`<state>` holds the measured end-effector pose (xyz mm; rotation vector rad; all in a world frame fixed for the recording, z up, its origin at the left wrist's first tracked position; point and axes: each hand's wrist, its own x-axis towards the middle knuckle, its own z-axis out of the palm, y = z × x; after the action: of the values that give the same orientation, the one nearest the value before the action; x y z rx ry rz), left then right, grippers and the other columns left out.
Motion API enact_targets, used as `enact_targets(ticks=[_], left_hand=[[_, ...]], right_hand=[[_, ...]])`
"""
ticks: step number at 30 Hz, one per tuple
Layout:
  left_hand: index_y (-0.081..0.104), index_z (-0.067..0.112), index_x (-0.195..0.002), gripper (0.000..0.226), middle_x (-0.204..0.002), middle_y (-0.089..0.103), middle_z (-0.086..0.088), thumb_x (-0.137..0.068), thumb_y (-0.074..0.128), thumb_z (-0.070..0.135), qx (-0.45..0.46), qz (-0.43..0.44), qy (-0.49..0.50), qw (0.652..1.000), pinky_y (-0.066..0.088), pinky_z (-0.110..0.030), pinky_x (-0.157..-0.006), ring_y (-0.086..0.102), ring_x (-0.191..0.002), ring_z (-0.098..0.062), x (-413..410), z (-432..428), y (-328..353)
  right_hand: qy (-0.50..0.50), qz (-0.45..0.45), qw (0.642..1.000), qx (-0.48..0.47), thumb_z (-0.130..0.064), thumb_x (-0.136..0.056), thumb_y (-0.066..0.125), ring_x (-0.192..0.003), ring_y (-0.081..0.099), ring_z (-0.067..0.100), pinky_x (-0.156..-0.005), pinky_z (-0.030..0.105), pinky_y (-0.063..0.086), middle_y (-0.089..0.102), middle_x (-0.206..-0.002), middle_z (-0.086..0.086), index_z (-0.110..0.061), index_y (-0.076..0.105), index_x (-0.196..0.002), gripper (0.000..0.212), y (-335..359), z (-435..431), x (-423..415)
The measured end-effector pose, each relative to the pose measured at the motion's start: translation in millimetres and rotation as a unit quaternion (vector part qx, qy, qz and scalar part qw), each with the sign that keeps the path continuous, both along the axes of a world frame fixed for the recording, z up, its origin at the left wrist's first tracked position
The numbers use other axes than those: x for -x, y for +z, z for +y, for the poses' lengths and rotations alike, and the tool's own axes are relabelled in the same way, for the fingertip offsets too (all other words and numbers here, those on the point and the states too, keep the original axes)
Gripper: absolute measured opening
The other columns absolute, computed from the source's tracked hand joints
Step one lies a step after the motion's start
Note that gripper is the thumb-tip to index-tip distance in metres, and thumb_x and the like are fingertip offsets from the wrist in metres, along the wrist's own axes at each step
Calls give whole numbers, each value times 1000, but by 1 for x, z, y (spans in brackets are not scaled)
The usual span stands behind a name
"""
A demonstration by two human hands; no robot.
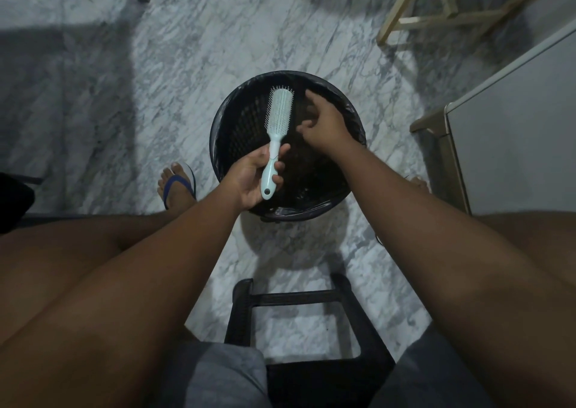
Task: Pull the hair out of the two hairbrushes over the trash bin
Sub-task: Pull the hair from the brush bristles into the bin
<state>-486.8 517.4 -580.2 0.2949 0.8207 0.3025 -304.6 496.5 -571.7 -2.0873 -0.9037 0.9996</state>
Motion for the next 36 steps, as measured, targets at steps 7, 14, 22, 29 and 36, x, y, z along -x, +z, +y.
enact_targets(ticks=[7, 14, 22, 29, 36], left_hand=[[50, 9, -135, 38, -114, 66, -2, -100, 36, 7, -11, -17, -18, 1000, 44, -21, -51, 52, -66, -9, -2, 3, 5], [47, 11, -138, 42, -112, 68, -2, -97, 35, 5, 0, -54, 31, 998, 46, -22, -53, 53, -67, -9, 2, 11, 6], [49, 11, -137, 41, -117, 67, -2, -97, 40, 8, 0, -19, -8, 1000, 44, -21, -52, 52, -67, -9, 9, 9, 2], [51, 10, -134, 39, -119, 64, -2, -97, 40, 7, -1, -13, -18, 1000, 44, -21, -51, 52, -67, -9, 6, 3, -1], [50, 11, -135, 36, -116, 67, -4, -103, 36, 11, -63, 51, -56, 995, 43, -23, -51, 52, -65, -11, 4, -3, -1]], right_hand=[[-6, -47, 998, -34, -10, -88, 70, -62, 72, 18, -68, 18, 57, 76, -90, 13, -7, 73, -111, 23, 0, -7, 0], [64, -98, 974, 196, -14, -87, 71, -77, 74, 26, -79, 30, 60, 74, -92, 14, -6, 76, -91, 10, -29, -28, 2], [-5, -83, 986, 142, -8, -82, 74, -87, 74, 26, -86, 33, 59, 72, -110, 14, -7, 68, -117, 35, -24, -14, -6], [-106, 33, 992, -56, -37, -84, 72, -107, 65, 9, -102, 29, 49, 71, -117, 3, -15, 59, -133, 55, 4, 17, -2], [-12, -53, 997, -47, -32, -77, 82, -94, 69, 12, -91, 26, 54, 74, -108, 6, -10, 73, -113, 43, 14, 27, -3]])
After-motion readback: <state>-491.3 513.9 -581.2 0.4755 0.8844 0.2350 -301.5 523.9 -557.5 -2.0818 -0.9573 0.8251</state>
